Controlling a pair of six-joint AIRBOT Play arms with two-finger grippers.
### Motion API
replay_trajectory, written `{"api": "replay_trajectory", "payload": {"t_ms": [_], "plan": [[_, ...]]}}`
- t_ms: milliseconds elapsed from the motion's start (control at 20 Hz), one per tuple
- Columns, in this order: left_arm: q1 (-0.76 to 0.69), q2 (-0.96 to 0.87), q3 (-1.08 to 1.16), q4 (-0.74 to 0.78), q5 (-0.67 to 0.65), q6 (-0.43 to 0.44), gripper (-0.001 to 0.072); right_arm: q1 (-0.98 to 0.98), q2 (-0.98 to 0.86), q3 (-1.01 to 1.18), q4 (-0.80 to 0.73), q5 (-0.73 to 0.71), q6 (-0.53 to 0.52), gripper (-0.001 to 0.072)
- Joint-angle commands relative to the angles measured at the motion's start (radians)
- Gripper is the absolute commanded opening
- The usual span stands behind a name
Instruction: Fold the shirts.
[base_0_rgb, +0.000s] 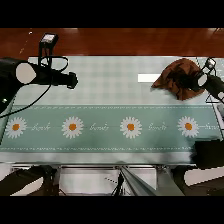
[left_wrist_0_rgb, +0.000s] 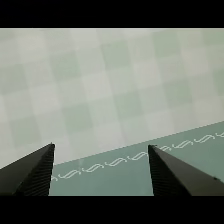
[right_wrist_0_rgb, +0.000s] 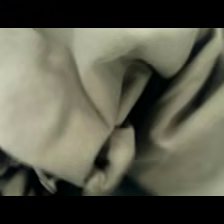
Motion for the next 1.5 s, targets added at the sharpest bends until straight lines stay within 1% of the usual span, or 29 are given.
{"api": "replay_trajectory", "payload": {"t_ms": [0,100,250,450,550,600,750,900,1000,1150,1250,1350,1450], "plan": [[0.000,0.000,0.000,0.000,0.000,0.000,0.0716,0.010,-0.023,0.006,0.118,-0.082,-0.002,0.0026],[0.000,0.002,0.006,0.000,-0.008,0.000,0.0715,0.010,0.026,0.027,0.115,-0.080,-0.029,0.0025],[0.000,0.003,0.092,0.000,-0.114,0.000,0.0715,0.010,0.190,0.076,0.116,-0.071,-0.187,0.0025],[0.000,0.013,0.332,0.000,-0.283,0.000,0.0714,0.034,0.470,0.165,0.115,-0.046,-0.339,0.0024],[0.000,0.031,0.476,-0.001,-0.332,0.000,0.0714,0.064,0.598,0.210,0.115,-0.046,-0.393,0.0024],[0.000,0.045,0.541,-0.001,-0.341,0.000,0.0714,0.080,0.656,0.230,0.116,-0.046,-0.411,0.0024],[0.000,0.108,0.700,-0.018,-0.342,0.000,0.0714,0.128,0.789,0.287,0.116,-0.022,-0.412,0.0024],[0.000,0.195,0.754,-0.042,-0.343,0.000,0.0714,0.182,0.889,0.319,0.122,0.031,-0.412,0.0024],[0.000,0.248,0.754,-0.042,-0.376,0.000,0.0714,0.220,0.934,0.322,0.159,0.097,-0.412,0.0024],[0.000,0.285,0.754,-0.041,-0.474,-0.021,0.0714,0.294,0.945,0.321,0.224,0.259,-0.414,0.0024],[0.000,0.285,0.750,-0.041,-0.524,-0.026,0.0715,0.377,0.905,0.321,0.261,0.381,-0.441,0.0023],[0.000,0.282,0.730,-0.041,-0.525,-0.026,0.0714,0.497,0.830,0.321,0.267,0.473,-0.476,0.0023],[0.000,0.277,0.703,-0.040,-0.525,-0.027,0.0714,0.633,0.722,0.321,0.264,0.538,-0.477,0.0024]]}}
